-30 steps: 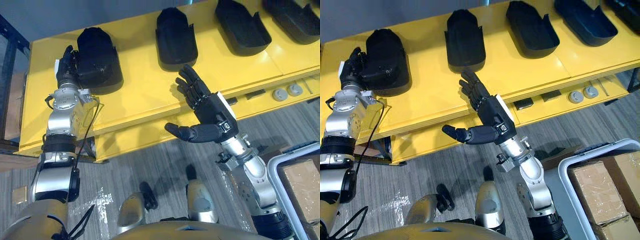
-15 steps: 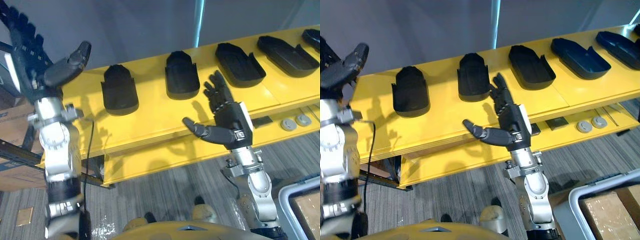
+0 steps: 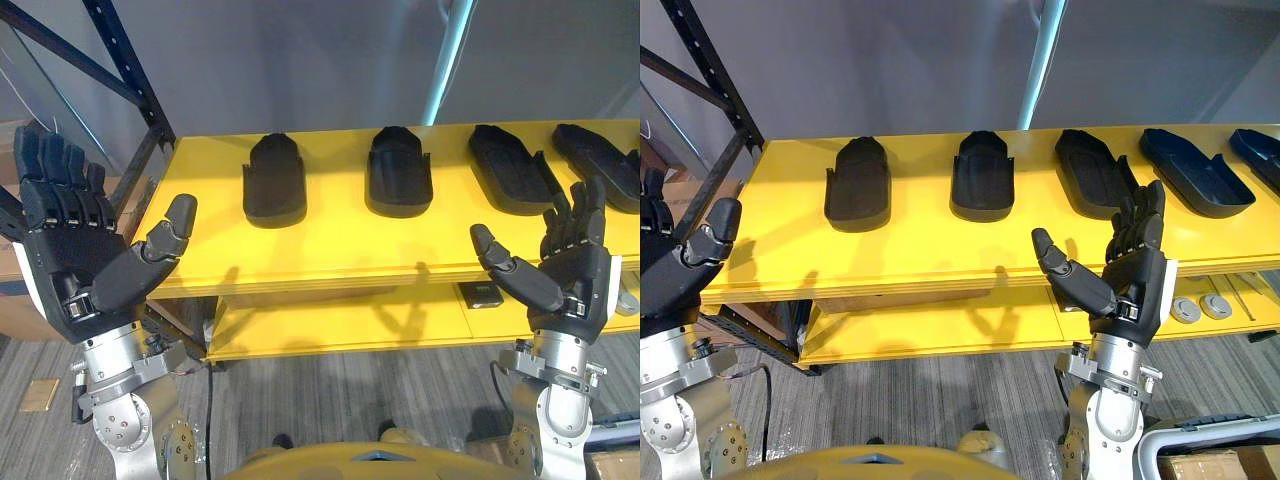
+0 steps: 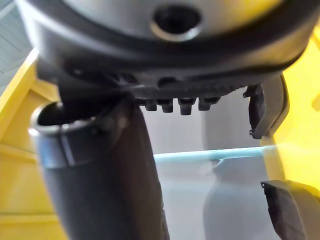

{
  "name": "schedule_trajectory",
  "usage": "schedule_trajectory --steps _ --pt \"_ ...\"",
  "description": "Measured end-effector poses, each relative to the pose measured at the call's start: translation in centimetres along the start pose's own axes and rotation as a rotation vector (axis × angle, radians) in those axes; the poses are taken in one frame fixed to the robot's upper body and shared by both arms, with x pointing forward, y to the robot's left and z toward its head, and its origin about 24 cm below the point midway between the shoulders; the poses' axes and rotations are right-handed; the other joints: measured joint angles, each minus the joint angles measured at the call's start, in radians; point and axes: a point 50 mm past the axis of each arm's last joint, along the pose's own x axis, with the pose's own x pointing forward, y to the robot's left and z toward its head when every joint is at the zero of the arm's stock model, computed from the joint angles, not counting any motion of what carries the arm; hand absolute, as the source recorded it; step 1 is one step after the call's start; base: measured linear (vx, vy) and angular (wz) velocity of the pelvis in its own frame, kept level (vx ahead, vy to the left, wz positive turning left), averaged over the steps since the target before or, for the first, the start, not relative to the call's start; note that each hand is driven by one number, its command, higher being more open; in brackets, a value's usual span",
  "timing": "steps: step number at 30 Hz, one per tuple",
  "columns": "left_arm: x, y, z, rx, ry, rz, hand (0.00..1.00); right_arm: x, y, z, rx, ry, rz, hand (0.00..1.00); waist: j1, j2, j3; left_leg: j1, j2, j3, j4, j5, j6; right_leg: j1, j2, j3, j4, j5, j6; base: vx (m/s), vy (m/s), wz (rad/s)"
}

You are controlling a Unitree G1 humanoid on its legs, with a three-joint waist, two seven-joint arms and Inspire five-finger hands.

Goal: Walk over and take three plastic housings, then place them on the shelf

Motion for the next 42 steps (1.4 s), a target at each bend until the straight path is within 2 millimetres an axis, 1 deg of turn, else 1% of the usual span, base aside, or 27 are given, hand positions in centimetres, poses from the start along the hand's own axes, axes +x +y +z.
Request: schedule_trajectory --steps 4,7,10,12,13,15,19,22,24,28,30,33,35,36,38,39,40,42 --pt "0.0 0.0 0.0 -0.002 0.000 -0.002 1.00 0.1 -0.4 0.1 -0.005 -0.006 -0.005 1.00 0.000 -0.006 0.004 -0.001 0.000 -0.002 0.002 0.001 0.000 0.000 0.000 -0.001 0.001 0.000 0.000 0.00 0.000 0.00" --pt "0.2 -0.1 -0.2 -0.002 0.009 -0.014 1.00 0.5 -0.9 0.4 -0.022 -0.025 -0.014 1.00 0.000 -0.013 0.010 -0.001 0.000 -0.002 0.002 0.001 -0.001 0.000 0.000 -0.001 0.001 0.000 0.000 0.00 0.000 0.00" --pt "0.7 -0.3 -1.1 -0.002 0.051 -0.058 1.00 2.0 -1.9 1.1 -0.040 -0.064 -0.017 1.00 0.004 -0.020 0.017 -0.002 -0.001 -0.004 0.002 0.002 -0.001 0.000 -0.001 -0.002 0.002 0.000 0.000 0.00 0.000 0.00" --pt "0.7 -0.3 -1.9 0.006 0.105 -0.084 1.00 3.5 -2.5 1.5 -0.047 -0.075 0.007 1.00 0.002 -0.023 0.018 -0.002 -0.001 -0.006 0.002 0.002 -0.001 0.000 0.000 -0.004 0.002 0.000 0.000 0.00 0.000 0.00" --pt "0.7 -0.3 -2.1 0.007 0.119 -0.091 1.00 3.8 -2.6 1.6 -0.050 -0.075 0.010 1.00 0.002 -0.024 0.019 -0.003 0.000 -0.006 0.002 0.002 -0.001 0.000 0.000 -0.004 0.002 0.000 0.000 0.00 0.000 0.00" --pt "0.6 -0.3 -2.6 0.014 0.157 -0.119 1.00 4.7 -3.1 1.4 -0.055 -0.071 -0.001 1.00 0.003 -0.027 0.021 -0.007 0.000 -0.012 0.002 0.003 -0.001 0.000 0.000 -0.010 0.002 0.000 0.001 0.00 0.000 0.07" --pt "0.7 -0.6 -2.7 0.011 0.170 -0.164 1.00 5.9 -4.0 0.9 -0.059 -0.070 -0.080 1.00 0.007 -0.031 0.023 -0.024 -0.001 -0.038 0.002 0.007 0.000 -0.001 -0.002 -0.035 0.001 0.000 0.001 0.01 0.001 0.19" --pt "0.8 -0.9 -2.9 0.012 0.184 -0.218 1.00 6.8 -4.9 0.4 -0.077 -0.060 -0.141 1.00 0.027 -0.033 0.025 -0.037 0.001 -0.053 0.010 0.009 0.000 -0.002 -0.002 -0.042 0.001 0.001 0.003 0.01 0.002 0.17" --pt "0.7 -1.0 -2.9 0.009 0.188 -0.241 1.00 7.2 -5.1 0.4 -0.083 -0.050 -0.131 1.00 0.033 -0.033 0.025 -0.039 0.001 -0.060 0.012 0.009 0.000 0.001 -0.002 -0.043 0.001 0.003 0.006 0.00 0.004 0.10" --pt "0.6 -0.9 -3.5 0.017 0.216 -0.264 1.00 8.3 -4.7 0.0 -0.100 0.006 -0.036 1.00 0.037 -0.033 0.025 -0.038 0.002 -0.061 0.012 0.002 0.001 0.002 -0.002 -0.034 0.002 0.010 0.017 -0.01 0.005 0.00" --pt "0.5 -0.7 -4.1 0.033 0.253 -0.286 1.00 9.4 -5.2 -0.5 -0.115 0.061 0.008 1.00 0.040 -0.034 0.025 -0.038 0.001 -0.062 0.012 0.002 0.002 0.004 -0.003 -0.033 0.003 0.014 0.022 -0.04 0.018 -0.01" --pt "0.4 -0.6 -4.5 0.041 0.278 -0.292 1.00 11.0 -5.6 -1.2 -0.114 0.133 0.053 1.00 0.045 -0.034 0.026 -0.039 0.001 -0.072 0.012 0.003 0.001 0.006 -0.002 -0.033 0.003 0.014 0.022 -0.05 0.002 0.03" --pt "0.5 -0.7 -4.9 0.037 0.294 -0.300 1.00 12.5 -5.8 -1.7 -0.130 0.197 0.086 1.00 0.055 -0.030 0.029 -0.043 0.002 -0.079 0.013 0.006 0.000 0.006 -0.001 -0.034 0.003 0.013 0.022 -0.04 -0.007 0.10" --pt "0.6 -1.0 -5.0 0.031 0.294 -0.314 1.00 13.6 -5.8 -2.1 -0.130 0.234 0.099 1.00 0.058 -0.029 0.032 -0.055 0.001 -0.090 0.014 0.012 -0.001 0.001 -0.002 -0.040 0.002 0.012 0.024 -0.05 -0.007 0.17" --pt "0.8 -1.1 -4.9 0.030 0.288 -0.327 1.00 14.5 -5.7 -2.2 -0.128 0.256 0.110 1.00 0.060 -0.028 0.040 -0.063 0.001 -0.098 0.015 0.018 -0.002 -0.002 -0.002 -0.047 0.002 0.012 0.024 -0.05 -0.007 0.19" --pt "0.9 -1.2 -4.9 0.034 0.288 -0.342 1.00 15.4 -5.8 -2.3 -0.140 0.282 0.125 1.00 0.061 -0.026 0.046 -0.074 0.001 -0.106 0.023 0.027 -0.001 -0.006 -0.002 -0.058 0.002 0.012 0.024 -0.04 -0.009 0.24" --pt "1.1 -1.2 -4.9 0.040 0.290 -0.359 1.00 16.2 -5.9 -2.4 -0.141 0.311 0.130 1.00 0.067 -0.027 0.050 -0.086 0.002 -0.116 0.034 0.030 -0.003 -0.008 -0.002 -0.064 0.002 0.013 0.023 -0.04 -0.007 0.22" --pt "1.2 -1.1 -4.9 0.047 0.294 -0.371 1.00 17.0 -6.0 -2.4 -0.145 0.334 0.131 1.00 0.080 -0.029 0.052 -0.109 0.004 -0.123 0.062 0.028 -0.003 -0.018 -0.002 -0.068 0.002 0.016 0.024 -0.02 -0.003 0.14"
